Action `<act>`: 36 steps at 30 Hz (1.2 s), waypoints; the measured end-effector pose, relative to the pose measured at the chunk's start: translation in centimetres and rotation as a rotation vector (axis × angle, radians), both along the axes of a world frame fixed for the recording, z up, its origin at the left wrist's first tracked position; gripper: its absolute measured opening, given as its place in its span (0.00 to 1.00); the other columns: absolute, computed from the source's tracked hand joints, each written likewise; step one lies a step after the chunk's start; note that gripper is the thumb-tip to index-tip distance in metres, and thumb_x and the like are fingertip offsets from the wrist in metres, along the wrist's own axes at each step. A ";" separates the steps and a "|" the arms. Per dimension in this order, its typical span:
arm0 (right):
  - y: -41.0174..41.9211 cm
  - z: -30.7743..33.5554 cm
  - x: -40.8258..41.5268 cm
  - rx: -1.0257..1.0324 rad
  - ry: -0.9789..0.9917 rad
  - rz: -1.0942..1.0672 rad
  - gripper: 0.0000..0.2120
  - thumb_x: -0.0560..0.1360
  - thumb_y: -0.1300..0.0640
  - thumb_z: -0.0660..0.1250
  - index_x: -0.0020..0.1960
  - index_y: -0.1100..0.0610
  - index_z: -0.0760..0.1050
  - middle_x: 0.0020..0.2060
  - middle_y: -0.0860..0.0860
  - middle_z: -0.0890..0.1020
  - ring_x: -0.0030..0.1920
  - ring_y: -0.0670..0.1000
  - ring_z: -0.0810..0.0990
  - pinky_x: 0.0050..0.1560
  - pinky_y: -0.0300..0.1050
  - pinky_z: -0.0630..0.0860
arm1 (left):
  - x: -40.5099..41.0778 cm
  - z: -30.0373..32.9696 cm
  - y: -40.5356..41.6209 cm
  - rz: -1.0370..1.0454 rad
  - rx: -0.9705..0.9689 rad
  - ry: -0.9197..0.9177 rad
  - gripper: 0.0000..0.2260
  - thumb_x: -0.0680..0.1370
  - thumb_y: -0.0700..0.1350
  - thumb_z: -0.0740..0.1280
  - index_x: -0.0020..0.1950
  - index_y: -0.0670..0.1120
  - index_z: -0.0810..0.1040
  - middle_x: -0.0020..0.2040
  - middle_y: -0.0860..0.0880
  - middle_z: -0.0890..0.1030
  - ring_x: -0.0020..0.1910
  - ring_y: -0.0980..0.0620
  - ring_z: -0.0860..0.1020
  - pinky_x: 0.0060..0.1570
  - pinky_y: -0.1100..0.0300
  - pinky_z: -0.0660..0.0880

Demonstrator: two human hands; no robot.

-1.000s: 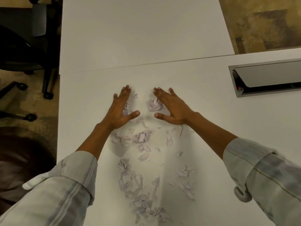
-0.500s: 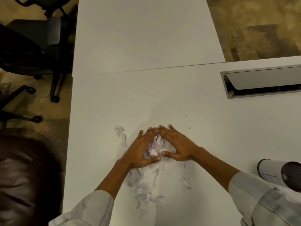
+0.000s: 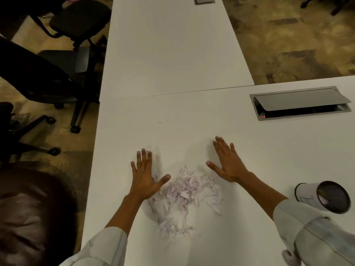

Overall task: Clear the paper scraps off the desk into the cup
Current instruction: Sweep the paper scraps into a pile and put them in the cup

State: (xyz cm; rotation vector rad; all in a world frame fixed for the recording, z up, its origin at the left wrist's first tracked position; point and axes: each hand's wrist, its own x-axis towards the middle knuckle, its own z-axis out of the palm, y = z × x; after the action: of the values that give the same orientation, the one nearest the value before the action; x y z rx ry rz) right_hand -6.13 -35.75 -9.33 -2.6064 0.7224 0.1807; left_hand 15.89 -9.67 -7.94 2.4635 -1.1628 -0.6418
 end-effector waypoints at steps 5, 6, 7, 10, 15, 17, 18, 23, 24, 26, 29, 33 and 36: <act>-3.7 -0.1 3.0 0.026 0.200 -0.100 0.47 0.73 0.27 0.39 0.78 0.61 0.41 0.79 0.56 0.42 0.79 0.53 0.40 0.77 0.60 0.43 | 2.4 -1.0 -1.1 0.069 0.168 -0.033 0.54 0.63 0.81 0.48 0.76 0.49 0.33 0.77 0.46 0.31 0.75 0.49 0.29 0.74 0.39 0.37; -3.3 -0.1 3.3 0.034 0.223 -0.093 0.48 0.72 0.26 0.38 0.78 0.61 0.41 0.79 0.56 0.42 0.79 0.54 0.40 0.77 0.60 0.43 | 2.3 -1.1 -1.4 0.053 0.192 -0.021 0.54 0.63 0.81 0.48 0.76 0.48 0.33 0.77 0.46 0.31 0.75 0.49 0.30 0.75 0.39 0.38; -2.6 -0.1 3.4 0.037 0.234 -0.085 0.49 0.72 0.26 0.37 0.78 0.62 0.41 0.79 0.57 0.42 0.78 0.55 0.39 0.77 0.60 0.43 | 2.1 -1.1 -1.8 0.037 0.214 -0.006 0.55 0.63 0.81 0.47 0.76 0.47 0.33 0.77 0.46 0.32 0.75 0.48 0.31 0.75 0.40 0.39; 1.7 -0.2 2.3 0.049 0.225 -0.072 0.49 0.71 0.26 0.34 0.78 0.63 0.39 0.78 0.59 0.39 0.78 0.56 0.36 0.77 0.60 0.42 | -0.3 -1.2 -2.5 0.016 0.257 0.019 0.56 0.63 0.81 0.44 0.76 0.44 0.35 0.78 0.45 0.34 0.77 0.48 0.35 0.75 0.40 0.41; 10.5 -0.5 -1.2 0.097 0.147 -0.006 0.47 0.73 0.28 0.34 0.77 0.62 0.37 0.77 0.57 0.36 0.77 0.55 0.33 0.78 0.59 0.41 | -6.5 -1.3 -1.2 0.022 0.248 0.064 0.53 0.65 0.80 0.38 0.76 0.43 0.35 0.78 0.45 0.35 0.76 0.48 0.34 0.75 0.42 0.38; 12.7 -0.7 -2.6 0.107 0.117 0.055 0.44 0.75 0.29 0.37 0.78 0.60 0.37 0.78 0.56 0.37 0.77 0.53 0.34 0.78 0.57 0.42 | -8.9 -1.3 -0.3 0.031 0.250 0.096 0.51 0.65 0.79 0.35 0.76 0.44 0.35 0.77 0.46 0.34 0.76 0.49 0.33 0.75 0.43 0.36; 13.1 -0.7 -3.1 0.116 0.091 0.071 0.43 0.76 0.30 0.39 0.78 0.59 0.38 0.78 0.54 0.38 0.78 0.51 0.35 0.78 0.56 0.43 | -9.8 -1.3 0.1 0.039 0.247 0.120 0.50 0.66 0.78 0.34 0.76 0.45 0.35 0.77 0.47 0.33 0.75 0.49 0.32 0.75 0.43 0.35; 9.4 1.3 1.9 0.080 -0.046 0.107 0.36 0.79 0.37 0.46 0.79 0.58 0.47 0.79 0.54 0.45 0.79 0.51 0.43 0.78 0.57 0.49 | -10.1 -0.2 0.3 0.160 0.193 0.180 0.46 0.66 0.76 0.33 0.76 0.48 0.34 0.78 0.49 0.34 0.75 0.51 0.31 0.74 0.42 0.34; 8.2 1.9 4.2 0.059 -0.060 0.124 0.34 0.80 0.39 0.48 0.79 0.59 0.47 0.79 0.55 0.46 0.79 0.52 0.44 0.78 0.57 0.50 | -9.6 0.2 0.2 0.185 0.192 0.159 0.47 0.66 0.76 0.32 0.76 0.48 0.35 0.78 0.49 0.34 0.75 0.51 0.31 0.74 0.42 0.33; 6.3 3.1 9.3 0.023 -0.056 0.159 0.33 0.81 0.42 0.50 0.79 0.60 0.48 0.79 0.56 0.46 0.79 0.54 0.45 0.78 0.58 0.51 | -8.4 1.1 0.1 0.219 0.209 0.120 0.46 0.67 0.75 0.33 0.77 0.48 0.35 0.78 0.48 0.33 0.75 0.49 0.31 0.73 0.42 0.32; 4.6 4.5 16.8 -0.044 0.071 0.230 0.33 0.81 0.43 0.49 0.78 0.62 0.47 0.79 0.58 0.48 0.79 0.55 0.45 0.77 0.60 0.50 | -7.0 2.1 0.5 0.245 0.270 0.095 0.45 0.69 0.75 0.37 0.76 0.48 0.34 0.77 0.47 0.32 0.75 0.48 0.31 0.70 0.43 0.30; 4.8 5.6 23.3 -0.123 0.264 0.275 0.34 0.81 0.42 0.48 0.78 0.62 0.46 0.79 0.57 0.48 0.79 0.55 0.44 0.76 0.65 0.45 | -7.4 2.4 2.6 0.247 0.339 0.096 0.49 0.65 0.78 0.35 0.76 0.47 0.35 0.77 0.45 0.32 0.75 0.45 0.32 0.72 0.40 0.34; 5.2 5.4 24.5 -0.108 0.333 0.270 0.34 0.81 0.41 0.47 0.78 0.62 0.47 0.79 0.57 0.48 0.79 0.54 0.45 0.75 0.66 0.44 | -8.1 2.3 4.2 0.268 0.370 0.130 0.54 0.60 0.80 0.34 0.76 0.47 0.35 0.77 0.45 0.31 0.75 0.45 0.31 0.73 0.39 0.37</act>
State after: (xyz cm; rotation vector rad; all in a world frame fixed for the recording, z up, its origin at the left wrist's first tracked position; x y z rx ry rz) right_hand 18.33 -30.57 -3.91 -2.8032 0.4917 0.6875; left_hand 7.78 -5.44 -5.67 2.7614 -0.6952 -0.9910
